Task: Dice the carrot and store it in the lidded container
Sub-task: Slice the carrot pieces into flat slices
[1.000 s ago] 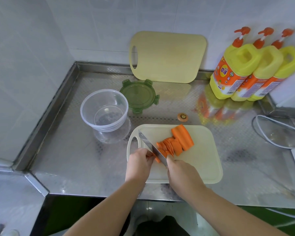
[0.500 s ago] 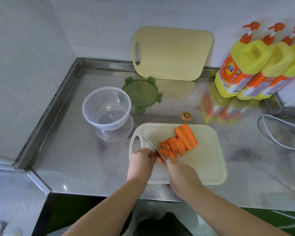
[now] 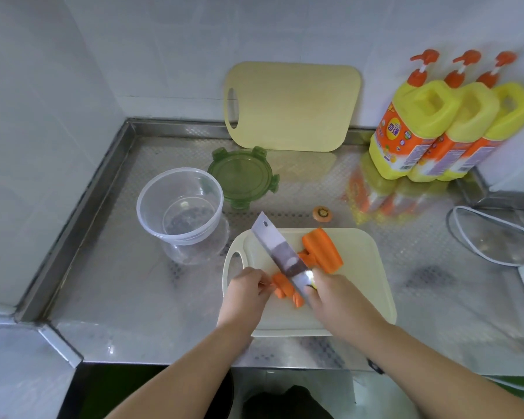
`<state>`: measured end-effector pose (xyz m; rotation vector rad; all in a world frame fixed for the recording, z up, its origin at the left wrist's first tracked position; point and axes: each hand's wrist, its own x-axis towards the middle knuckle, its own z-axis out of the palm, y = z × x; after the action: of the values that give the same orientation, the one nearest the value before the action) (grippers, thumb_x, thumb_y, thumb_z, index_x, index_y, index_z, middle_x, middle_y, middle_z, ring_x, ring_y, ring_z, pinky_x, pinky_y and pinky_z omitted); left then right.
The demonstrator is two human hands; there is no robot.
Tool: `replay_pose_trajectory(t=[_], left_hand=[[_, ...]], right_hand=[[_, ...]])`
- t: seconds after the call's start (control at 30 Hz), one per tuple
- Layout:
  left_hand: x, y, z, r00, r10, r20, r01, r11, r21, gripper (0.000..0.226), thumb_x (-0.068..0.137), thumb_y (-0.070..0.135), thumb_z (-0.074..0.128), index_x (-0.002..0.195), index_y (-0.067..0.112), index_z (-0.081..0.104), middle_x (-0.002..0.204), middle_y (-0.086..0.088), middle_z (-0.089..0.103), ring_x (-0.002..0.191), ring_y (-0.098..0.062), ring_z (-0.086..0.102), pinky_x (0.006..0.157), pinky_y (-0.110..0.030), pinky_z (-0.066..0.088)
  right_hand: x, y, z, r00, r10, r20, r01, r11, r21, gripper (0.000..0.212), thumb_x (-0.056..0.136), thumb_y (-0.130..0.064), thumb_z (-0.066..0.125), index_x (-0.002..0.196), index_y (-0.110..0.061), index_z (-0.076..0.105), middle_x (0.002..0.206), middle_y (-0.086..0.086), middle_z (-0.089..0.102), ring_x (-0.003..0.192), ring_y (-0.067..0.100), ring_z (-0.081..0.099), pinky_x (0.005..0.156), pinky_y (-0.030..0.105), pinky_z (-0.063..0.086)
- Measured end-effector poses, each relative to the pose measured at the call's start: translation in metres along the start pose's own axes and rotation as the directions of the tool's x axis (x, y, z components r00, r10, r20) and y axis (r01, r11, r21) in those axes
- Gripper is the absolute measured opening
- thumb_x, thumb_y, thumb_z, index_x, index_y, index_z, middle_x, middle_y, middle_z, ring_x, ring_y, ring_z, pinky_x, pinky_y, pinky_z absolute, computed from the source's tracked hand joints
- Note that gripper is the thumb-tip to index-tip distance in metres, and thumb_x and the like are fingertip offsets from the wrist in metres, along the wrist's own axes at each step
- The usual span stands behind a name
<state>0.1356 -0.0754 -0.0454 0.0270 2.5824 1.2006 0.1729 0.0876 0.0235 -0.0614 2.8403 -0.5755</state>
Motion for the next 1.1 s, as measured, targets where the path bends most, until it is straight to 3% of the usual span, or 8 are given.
replay_pose_trajectory(t=[0.2, 0.33, 0.43, 0.53, 0.67, 0.77, 0.9, 1.1], left_hand=[[0.015, 0.008, -0.025, 0.998, -0.041, -0.039, 0.038, 0.995, -0.092, 0.007, 0.089, 0.017, 0.064, 0.093, 0.023, 0.067, 0.091, 0.01, 0.064, 0.071, -0.002, 0.058, 0.058, -0.008, 0.041], [0.03, 0.025, -0.052, 0.967, -0.18, -0.18, 0.096, 0.912, -0.4, 0.009, 0.092, 0.018, 0.059, 0.096, 0.022, 0.066, 0.087, 0.005, 0.07, 0.064, -0.015, 0.061, 0.056, -0.018, 0.05], [0.042, 0.037, -0.078, 0.961, -0.152, -0.231, 0.02, 0.871, -0.491, 0.014, 0.093, 0.016, 0.057, 0.093, 0.025, 0.067, 0.08, 0.006, 0.068, 0.071, -0.01, 0.061, 0.074, -0.024, 0.051], [0.041, 0.053, -0.092, 0.991, 0.105, 0.083, -0.078, 0.957, -0.279, 0.017, 0.092, 0.016, 0.061, 0.09, 0.031, 0.069, 0.086, 0.015, 0.069, 0.076, 0.002, 0.062, 0.074, -0.012, 0.045], [0.03, 0.072, -0.071, 0.789, 0.208, 0.578, -0.331, 0.937, 0.114, 0.017, 0.09, 0.021, 0.065, 0.105, 0.021, 0.072, 0.094, 0.011, 0.067, 0.072, 0.017, 0.054, 0.07, 0.002, 0.038], [0.032, 0.065, -0.05, 0.766, 0.193, 0.613, -0.383, 0.903, 0.195, 0.019, 0.088, 0.025, 0.066, 0.106, 0.023, 0.072, 0.104, 0.006, 0.068, 0.075, 0.01, 0.055, 0.071, 0.0, 0.039], [0.043, 0.061, -0.042, 0.868, 0.206, 0.452, -0.339, 0.911, 0.235, 0.016, 0.087, 0.03, 0.066, 0.103, 0.03, 0.07, 0.097, 0.013, 0.063, 0.078, 0.002, 0.053, 0.077, -0.011, 0.043], [0.036, 0.08, -0.018, 0.787, 0.351, 0.507, -0.464, 0.878, 0.112, 0.02, 0.088, 0.028, 0.066, 0.108, 0.029, 0.071, 0.094, 0.02, 0.058, 0.084, -0.002, 0.055, 0.078, -0.009, 0.04]], right_hand=[[0.011, 0.026, -0.024, 0.999, 0.033, 0.014, -0.032, 0.999, -0.002, 0.038, 0.098, -0.023, 0.04, 0.066, -0.023, 0.02, 0.06, -0.001, 0.034, 0.053, 0.014, 0.032, 0.047, 0.026, 0.02], [0.006, 0.03, -0.027, 0.997, -0.054, -0.051, 0.047, 0.99, -0.134, 0.008, 0.098, -0.025, 0.043, 0.091, -0.02, 0.044, 0.087, 0.005, 0.059, 0.079, 0.026, 0.059, 0.059, 0.032, 0.034], [0.0, 0.031, -0.029, 0.966, -0.241, -0.091, 0.18, 0.883, -0.433, 0.033, 0.059, -0.018, 0.083, 0.086, -0.018, 0.062, 0.08, 0.001, 0.06, 0.047, 0.021, 0.056, 0.044, 0.025, 0.025], [-0.006, 0.038, -0.029, 0.94, -0.337, -0.059, 0.241, 0.774, -0.585, 0.046, 0.03, -0.011, 0.084, 0.068, -0.024, 0.063, 0.069, -0.003, 0.055, 0.032, 0.014, 0.03, 0.045, 0.023, 0.016], [-0.011, 0.042, -0.023, 0.923, -0.385, 0.003, 0.306, 0.73, -0.612, 0.052, 0.029, -0.006, 0.083, 0.073, -0.024, 0.062, 0.072, -0.004, 0.052, 0.043, 0.013, 0.018, 0.053, 0.025, 0.017], [-0.013, 0.043, -0.025, 0.899, -0.436, -0.033, 0.328, 0.723, -0.608, 0.046, 0.035, -0.011, 0.084, 0.073, -0.026, 0.064, 0.072, -0.005, 0.053, 0.045, 0.012, 0.019, 0.055, 0.024, 0.019], [-0.013, 0.055, -0.033, 0.883, -0.46, -0.096, 0.317, 0.733, -0.602, 0.04, 0.04, -0.009, 0.081, 0.07, -0.028, 0.063, 0.071, -0.007, 0.052, 0.045, 0.011, 0.019, 0.055, 0.023, 0.018], [-0.006, 0.06, -0.029, 0.858, -0.502, -0.107, 0.347, 0.72, -0.601, 0.04, 0.039, -0.013, 0.08, 0.074, -0.028, 0.067, 0.072, -0.007, 0.056, 0.039, 0.01, 0.037, 0.05, 0.021, 0.034]])
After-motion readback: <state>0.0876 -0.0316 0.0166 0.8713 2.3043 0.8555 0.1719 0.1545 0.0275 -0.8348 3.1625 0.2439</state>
